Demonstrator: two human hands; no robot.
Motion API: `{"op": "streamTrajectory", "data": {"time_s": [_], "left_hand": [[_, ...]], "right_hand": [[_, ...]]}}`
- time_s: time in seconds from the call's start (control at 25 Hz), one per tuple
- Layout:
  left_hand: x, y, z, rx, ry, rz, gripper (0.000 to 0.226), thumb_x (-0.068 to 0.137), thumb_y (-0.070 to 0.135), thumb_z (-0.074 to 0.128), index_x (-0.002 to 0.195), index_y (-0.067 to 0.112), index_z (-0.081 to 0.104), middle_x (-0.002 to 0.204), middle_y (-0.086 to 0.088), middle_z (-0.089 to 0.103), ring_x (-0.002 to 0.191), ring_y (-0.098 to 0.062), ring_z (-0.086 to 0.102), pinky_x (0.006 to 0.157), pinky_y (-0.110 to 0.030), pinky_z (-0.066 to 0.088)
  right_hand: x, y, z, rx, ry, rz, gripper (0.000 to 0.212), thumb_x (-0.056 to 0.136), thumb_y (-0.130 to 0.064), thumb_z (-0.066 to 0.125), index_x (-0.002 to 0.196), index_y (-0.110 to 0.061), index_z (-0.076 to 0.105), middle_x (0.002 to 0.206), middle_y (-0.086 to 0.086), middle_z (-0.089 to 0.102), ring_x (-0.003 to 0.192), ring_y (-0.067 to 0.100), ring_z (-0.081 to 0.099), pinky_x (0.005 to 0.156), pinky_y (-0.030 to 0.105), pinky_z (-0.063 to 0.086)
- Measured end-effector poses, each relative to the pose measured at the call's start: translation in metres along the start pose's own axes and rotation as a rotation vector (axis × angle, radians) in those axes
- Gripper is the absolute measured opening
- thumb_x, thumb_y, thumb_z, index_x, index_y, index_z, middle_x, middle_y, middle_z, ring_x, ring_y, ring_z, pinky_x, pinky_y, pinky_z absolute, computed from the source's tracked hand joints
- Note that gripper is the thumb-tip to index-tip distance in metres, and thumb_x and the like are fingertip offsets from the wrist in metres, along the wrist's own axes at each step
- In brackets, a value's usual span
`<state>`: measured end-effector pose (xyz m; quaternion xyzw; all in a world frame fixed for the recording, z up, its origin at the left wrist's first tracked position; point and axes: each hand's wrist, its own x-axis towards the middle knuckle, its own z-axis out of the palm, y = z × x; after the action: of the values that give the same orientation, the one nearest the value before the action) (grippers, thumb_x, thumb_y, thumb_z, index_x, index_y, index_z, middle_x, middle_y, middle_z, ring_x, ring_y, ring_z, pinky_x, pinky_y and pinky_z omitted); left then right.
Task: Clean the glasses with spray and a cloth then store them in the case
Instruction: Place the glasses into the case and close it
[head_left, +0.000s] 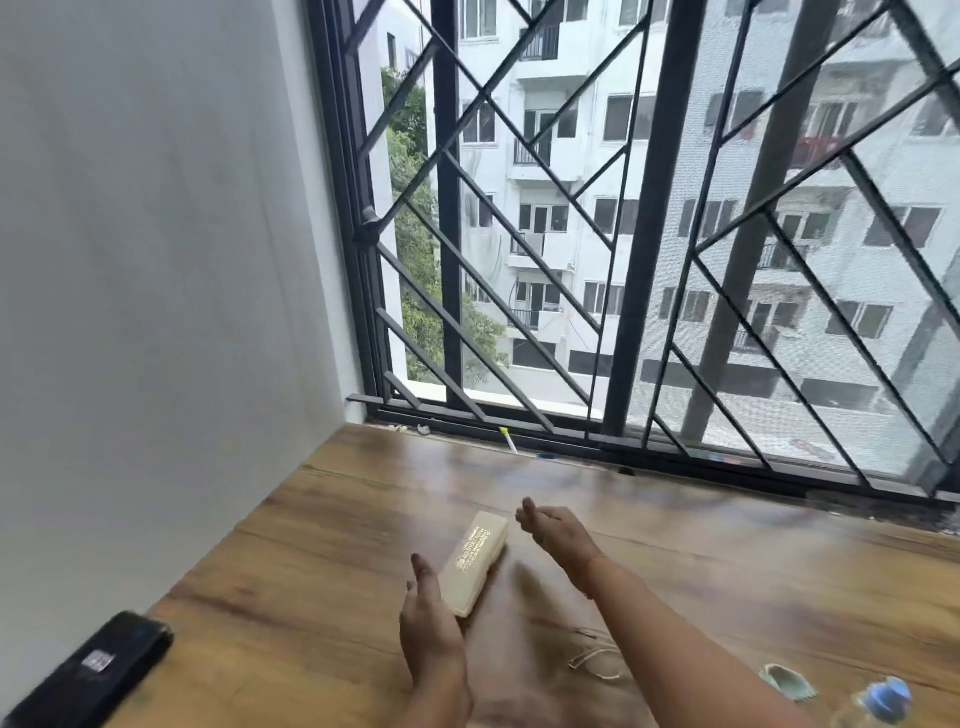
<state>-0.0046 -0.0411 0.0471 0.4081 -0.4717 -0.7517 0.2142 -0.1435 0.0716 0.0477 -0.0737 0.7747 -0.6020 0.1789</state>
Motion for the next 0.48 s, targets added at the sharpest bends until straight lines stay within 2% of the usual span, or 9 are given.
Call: {"op": "streamTrajectory", "data": {"time_s": [0.08, 0.12, 0.16, 0.2, 0.24, 0.28, 0.32, 0.4, 0.48], "left_hand": [[-0.015, 0.015, 0.0, -0.171, -0.041, -0.099, 0.112, 0.059, 0.089, 0.041, 0.124, -0.002, 0.05, 0.126, -0.028, 0.053, 0.112, -0.04, 0.054, 0.077, -0.043, 0.048], [-0.019, 0.021, 0.001, -0.227, -0.04, -0.114, 0.104, 0.074, 0.078, 0.039, 0.128, -0.011, 0.041, 0.13, -0.035, 0.042, 0.117, -0.048, 0.045, 0.076, -0.049, 0.046], [-0.017, 0.021, 0.002, -0.267, -0.024, -0.111, 0.091, 0.086, 0.064, 0.036, 0.131, -0.016, 0.031, 0.132, -0.036, 0.035, 0.121, -0.048, 0.039, 0.085, -0.054, 0.041], [-0.019, 0.023, 0.001, -0.28, -0.043, -0.115, 0.084, 0.09, 0.057, 0.034, 0.132, -0.016, 0.024, 0.125, -0.037, 0.044, 0.117, -0.044, 0.047, 0.089, -0.05, 0.042], [-0.015, 0.021, 0.0, -0.303, -0.087, -0.119, 0.086, 0.089, 0.059, 0.035, 0.133, -0.015, 0.024, 0.098, -0.033, 0.064, 0.094, -0.033, 0.064, 0.078, -0.04, 0.05], [-0.015, 0.019, 0.0, -0.324, -0.084, -0.144, 0.098, 0.081, 0.069, 0.039, 0.13, -0.015, 0.033, 0.06, -0.015, 0.065, 0.057, -0.018, 0.063, 0.057, -0.029, 0.048], [-0.01, 0.014, -0.001, -0.352, -0.072, -0.162, 0.112, 0.065, 0.083, 0.044, 0.121, -0.014, 0.048, 0.044, -0.001, 0.047, 0.039, -0.009, 0.045, 0.047, -0.024, 0.037], [0.004, -0.001, -0.001, -0.373, -0.062, -0.18, 0.121, 0.031, 0.094, 0.051, 0.101, -0.004, 0.06, 0.059, -0.003, 0.04, 0.05, -0.01, 0.039, 0.054, -0.023, 0.032], [0.02, -0.031, 0.0, -0.379, -0.068, -0.16, 0.112, 0.023, 0.094, 0.053, 0.09, 0.004, 0.057, 0.074, 0.0, 0.042, 0.061, -0.013, 0.041, 0.059, -0.024, 0.034]], "right_hand": [[0.0, -0.006, 0.005, -0.023, -0.036, 0.026, 0.07, 0.084, -0.064, 0.038, 0.105, -0.002, 0.062, 0.114, 0.011, 0.061, 0.11, 0.025, 0.054, 0.099, 0.034, 0.038], [0.001, -0.008, 0.006, -0.03, -0.052, 0.033, 0.077, 0.076, -0.075, 0.032, 0.105, -0.01, 0.062, 0.111, 0.005, 0.06, 0.111, 0.021, 0.052, 0.102, 0.034, 0.035], [0.002, -0.01, 0.007, -0.037, -0.073, 0.039, 0.082, 0.071, -0.08, 0.028, 0.106, -0.013, 0.061, 0.111, 0.002, 0.058, 0.115, 0.02, 0.05, 0.104, 0.035, 0.033], [0.005, -0.01, 0.008, -0.048, -0.089, 0.055, 0.087, 0.073, -0.078, 0.024, 0.112, -0.009, 0.059, 0.116, 0.003, 0.057, 0.12, 0.021, 0.048, 0.107, 0.036, 0.031], [0.007, -0.01, 0.01, -0.059, -0.103, 0.076, 0.089, 0.077, -0.074, 0.022, 0.121, -0.005, 0.055, 0.125, 0.006, 0.055, 0.124, 0.021, 0.045, 0.11, 0.038, 0.028], [0.008, -0.01, 0.011, -0.073, -0.114, 0.098, 0.09, 0.079, -0.072, 0.021, 0.127, -0.002, 0.05, 0.132, 0.008, 0.051, 0.127, 0.022, 0.043, 0.112, 0.039, 0.026], [0.008, -0.01, 0.013, -0.085, -0.118, 0.118, 0.091, 0.078, -0.072, 0.022, 0.13, -0.002, 0.047, 0.136, 0.009, 0.049, 0.128, 0.022, 0.042, 0.113, 0.04, 0.024], [0.007, -0.01, 0.015, -0.078, -0.123, 0.133, 0.095, 0.074, -0.075, 0.023, 0.13, -0.001, 0.047, 0.136, 0.008, 0.049, 0.128, 0.021, 0.042, 0.113, 0.04, 0.023], [0.004, -0.01, 0.014, -0.067, -0.12, 0.124, 0.089, 0.079, -0.071, 0.023, 0.127, 0.0, 0.05, 0.132, 0.008, 0.051, 0.126, 0.019, 0.044, 0.112, 0.038, 0.025]]}}
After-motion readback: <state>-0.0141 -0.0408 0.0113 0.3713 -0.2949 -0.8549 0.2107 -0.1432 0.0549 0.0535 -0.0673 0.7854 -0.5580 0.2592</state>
